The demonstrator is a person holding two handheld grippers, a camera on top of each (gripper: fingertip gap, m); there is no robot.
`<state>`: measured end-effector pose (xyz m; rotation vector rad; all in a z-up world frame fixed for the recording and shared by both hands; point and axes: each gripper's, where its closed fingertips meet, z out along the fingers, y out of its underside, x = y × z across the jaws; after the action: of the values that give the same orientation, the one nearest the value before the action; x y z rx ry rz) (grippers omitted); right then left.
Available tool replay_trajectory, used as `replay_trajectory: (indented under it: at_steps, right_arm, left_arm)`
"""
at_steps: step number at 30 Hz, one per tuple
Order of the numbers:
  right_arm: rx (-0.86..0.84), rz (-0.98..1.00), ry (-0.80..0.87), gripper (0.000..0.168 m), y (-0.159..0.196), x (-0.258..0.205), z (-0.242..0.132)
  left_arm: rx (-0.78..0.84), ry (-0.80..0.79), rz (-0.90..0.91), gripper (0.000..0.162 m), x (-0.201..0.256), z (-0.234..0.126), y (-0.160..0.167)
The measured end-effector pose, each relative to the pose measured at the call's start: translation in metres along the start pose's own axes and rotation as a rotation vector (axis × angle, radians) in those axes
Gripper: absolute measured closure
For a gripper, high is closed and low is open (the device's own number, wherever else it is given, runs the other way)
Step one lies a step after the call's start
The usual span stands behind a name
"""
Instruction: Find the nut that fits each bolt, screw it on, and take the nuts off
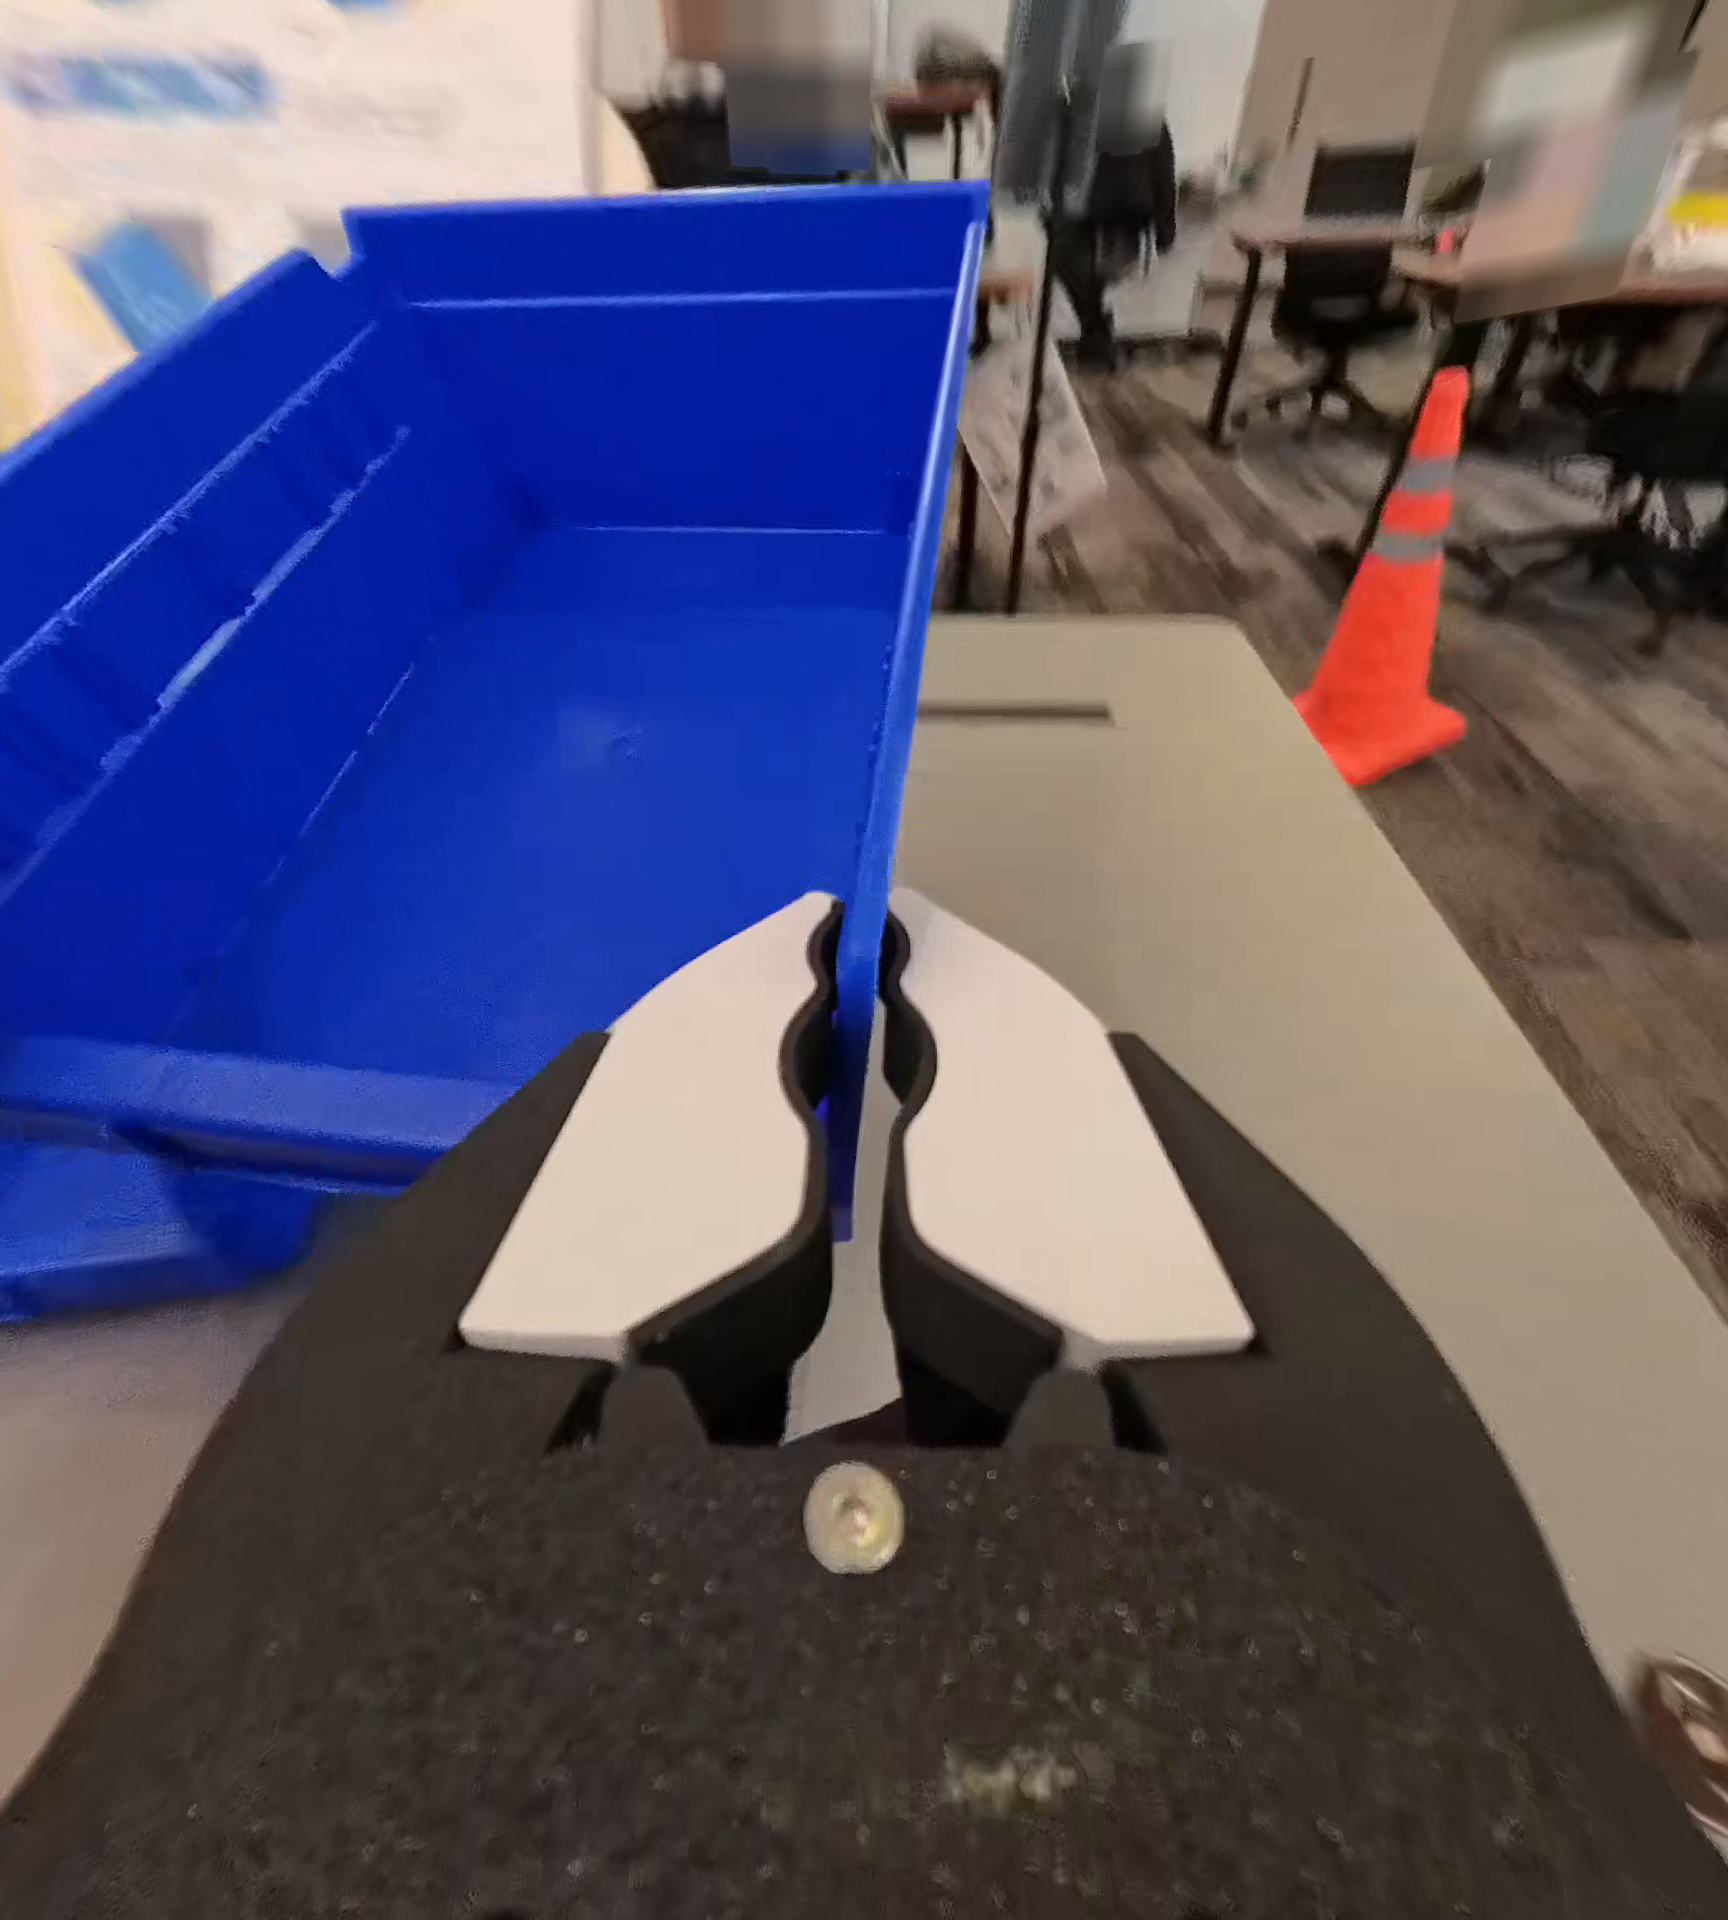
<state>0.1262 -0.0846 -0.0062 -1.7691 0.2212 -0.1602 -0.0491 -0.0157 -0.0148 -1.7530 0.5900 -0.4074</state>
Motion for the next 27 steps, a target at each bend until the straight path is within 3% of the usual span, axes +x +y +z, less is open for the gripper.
replay_trajectory:
  at_steps: [7, 16, 23, 25, 27]
  right_arm:
    - [-0.190, 0.057, 0.013, 0.164, 0.075, 0.097, 0.035]
    - [-0.187, 0.163, 0.005, 0.164, 0.107, 0.141, 0.046]
    - [-0.104, 0.257, 0.013, 0.164, 0.109, 0.161, 0.053]
    - [-0.113, 0.195, 0.048, 0.155, 0.108, 0.164, 0.050]
    - [-0.105, 0.128, 0.108, 0.143, 0.097, 0.168, 0.038]
  left_arm:
    - [-0.187, 0.064, -0.047, 0.155, 0.087, 0.069, 0.074]
    - [-0.220, 0.084, -0.031, 0.153, 0.127, 0.090, 0.093]
    - [-0.239, 0.256, -0.039, 0.132, 0.154, 0.088, 0.098]
    - [-0.264, 0.315, -0.051, 0.114, 0.154, 0.072, 0.100]
    - [-0.256, 0.381, -0.065, 0.109, 0.148, 0.045, 0.099]
